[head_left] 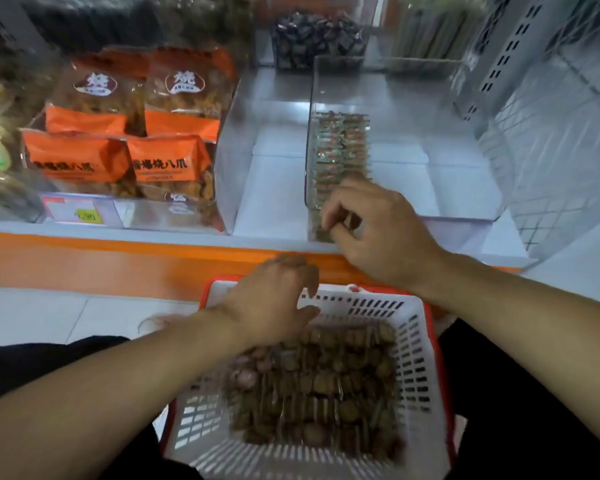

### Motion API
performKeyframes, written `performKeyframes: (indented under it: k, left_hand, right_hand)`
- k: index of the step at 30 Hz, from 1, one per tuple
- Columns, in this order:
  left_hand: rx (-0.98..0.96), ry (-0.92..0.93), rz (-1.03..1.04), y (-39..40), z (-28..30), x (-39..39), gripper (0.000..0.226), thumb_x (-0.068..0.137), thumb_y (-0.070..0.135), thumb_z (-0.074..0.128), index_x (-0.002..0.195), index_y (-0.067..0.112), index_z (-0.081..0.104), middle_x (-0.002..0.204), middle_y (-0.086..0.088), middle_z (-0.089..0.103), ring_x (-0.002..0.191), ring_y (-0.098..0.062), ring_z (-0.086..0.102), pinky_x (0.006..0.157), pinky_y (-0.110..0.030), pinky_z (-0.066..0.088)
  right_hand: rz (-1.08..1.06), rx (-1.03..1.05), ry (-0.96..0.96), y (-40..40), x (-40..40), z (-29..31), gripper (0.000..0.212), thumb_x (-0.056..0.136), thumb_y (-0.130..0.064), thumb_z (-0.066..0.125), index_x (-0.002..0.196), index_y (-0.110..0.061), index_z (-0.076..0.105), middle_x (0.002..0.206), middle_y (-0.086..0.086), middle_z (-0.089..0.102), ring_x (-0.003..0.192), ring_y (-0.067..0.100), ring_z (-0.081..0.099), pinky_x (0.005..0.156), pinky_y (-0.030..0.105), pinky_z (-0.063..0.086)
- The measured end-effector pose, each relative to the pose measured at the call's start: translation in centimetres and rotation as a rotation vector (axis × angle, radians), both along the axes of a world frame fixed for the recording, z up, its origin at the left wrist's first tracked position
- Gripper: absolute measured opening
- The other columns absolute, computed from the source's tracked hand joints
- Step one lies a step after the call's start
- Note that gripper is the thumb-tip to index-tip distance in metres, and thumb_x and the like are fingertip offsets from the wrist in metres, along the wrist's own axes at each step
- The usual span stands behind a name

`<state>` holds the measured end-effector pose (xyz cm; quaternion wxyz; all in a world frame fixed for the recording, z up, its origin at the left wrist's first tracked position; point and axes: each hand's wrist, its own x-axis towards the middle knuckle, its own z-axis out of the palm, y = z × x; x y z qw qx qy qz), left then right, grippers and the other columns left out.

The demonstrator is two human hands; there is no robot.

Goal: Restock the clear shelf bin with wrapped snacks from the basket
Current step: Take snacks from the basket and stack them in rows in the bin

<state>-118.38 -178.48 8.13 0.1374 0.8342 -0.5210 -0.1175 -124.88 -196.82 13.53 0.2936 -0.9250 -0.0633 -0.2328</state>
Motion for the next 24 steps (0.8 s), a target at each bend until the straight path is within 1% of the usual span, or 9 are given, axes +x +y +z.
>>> performKeyframes:
  k: [2,5,8,10,14,16,19,21,24]
  left_hand:
    - [0.242,0.144,-0.004,1.3,-3.6,0.0,0.036,0.086,0.036,0.070,0.118,0.022,0.063,0.129,-0.003,0.058,0.121,-0.024,0.055,0.093,-0.028,0.043]
    - [0.456,0.250,0.008,3.6,-8.7,-0.3,0.036,0.094,0.030,0.061,0.128,0.016,0.064,0.136,-0.008,0.059,0.127,-0.026,0.055,0.107,-0.032,0.040]
    - [0.631,0.341,0.042,5.9,-12.6,-0.7,0.035,0.094,0.029,0.066,0.125,0.013,0.063,0.132,-0.012,0.060,0.123,-0.028,0.056,0.096,-0.029,0.040]
    - [0.664,0.415,0.089,6.5,-14.5,-1.1,0.041,0.092,0.028,0.069,0.129,0.013,0.060,0.133,-0.015,0.058,0.121,-0.031,0.057,0.090,-0.029,0.042]
    - [0.629,0.526,0.132,5.9,-18.4,-3.4,0.042,0.094,0.033,0.065,0.131,0.013,0.061,0.128,-0.017,0.063,0.116,-0.033,0.061,0.091,-0.035,0.047]
    - [0.596,0.601,0.152,5.5,-20.5,-5.2,0.042,0.097,0.035,0.064,0.132,0.012,0.062,0.131,-0.014,0.063,0.121,-0.032,0.059,0.096,-0.035,0.046]
    - [0.536,0.703,0.242,5.5,-23.7,-7.8,0.055,0.100,0.038,0.059,0.149,0.016,0.047,0.150,-0.013,0.051,0.135,-0.031,0.049,0.109,-0.034,0.036]
    - [0.533,0.724,0.370,5.4,-25.3,-9.2,0.070,0.096,0.040,0.065,0.154,0.013,0.035,0.154,-0.016,0.043,0.139,-0.036,0.043,0.114,-0.036,0.030]
    - [0.475,0.783,0.416,5.2,-27.0,-9.8,0.075,0.088,0.044,0.074,0.150,0.019,0.041,0.148,-0.009,0.050,0.135,-0.030,0.051,0.112,-0.042,0.043]
  right_hand:
    - [0.129,-0.207,0.307,1.8,-1.4,-4.1,0.017,0.083,-0.009,0.059,0.090,-0.025,0.063,0.093,-0.012,0.061,0.085,0.015,0.059,0.069,0.034,0.049]
    - [0.307,-0.544,0.940,3.4,-4.0,-11.3,0.021,0.094,-0.017,0.058,0.114,-0.022,0.064,0.116,0.002,0.067,0.101,0.022,0.063,0.082,0.035,0.053]
    - [0.289,-0.598,1.252,3.3,-6.0,-17.2,0.037,0.098,-0.024,0.052,0.134,-0.021,0.058,0.135,0.009,0.060,0.118,0.031,0.060,0.099,0.042,0.051]
    - [0.289,-0.551,1.316,3.1,-6.3,-20.4,0.041,0.098,-0.021,0.050,0.139,-0.024,0.052,0.140,0.010,0.055,0.123,0.035,0.056,0.100,0.048,0.050]
    - [0.245,-0.371,1.317,3.8,-6.5,-25.4,0.064,0.089,-0.015,0.060,0.149,-0.022,0.039,0.144,0.012,0.047,0.126,0.036,0.051,0.095,0.045,0.051]
    - [0.271,-0.377,1.296,5.0,-6.9,-28.0,0.080,0.087,-0.010,0.065,0.155,-0.026,0.028,0.151,0.014,0.037,0.134,0.041,0.041,0.094,0.047,0.049]
    - [0.331,-0.439,1.313,6.8,-7.6,-30.9,0.096,0.084,-0.024,0.074,0.158,-0.036,0.013,0.158,0.014,0.025,0.145,0.042,0.023,0.106,0.051,0.041]
    - [0.331,-0.498,1.304,7.2,-8.0,-31.6,0.096,0.084,-0.023,0.074,0.158,-0.032,0.013,0.159,0.013,0.022,0.147,0.042,0.018,0.108,0.053,0.039]
    - [0.291,-0.566,1.266,6.5,-8.1,-31.8,0.083,0.086,-0.017,0.069,0.156,-0.019,0.024,0.159,0.017,0.021,0.146,0.040,0.021,0.105,0.050,0.042]
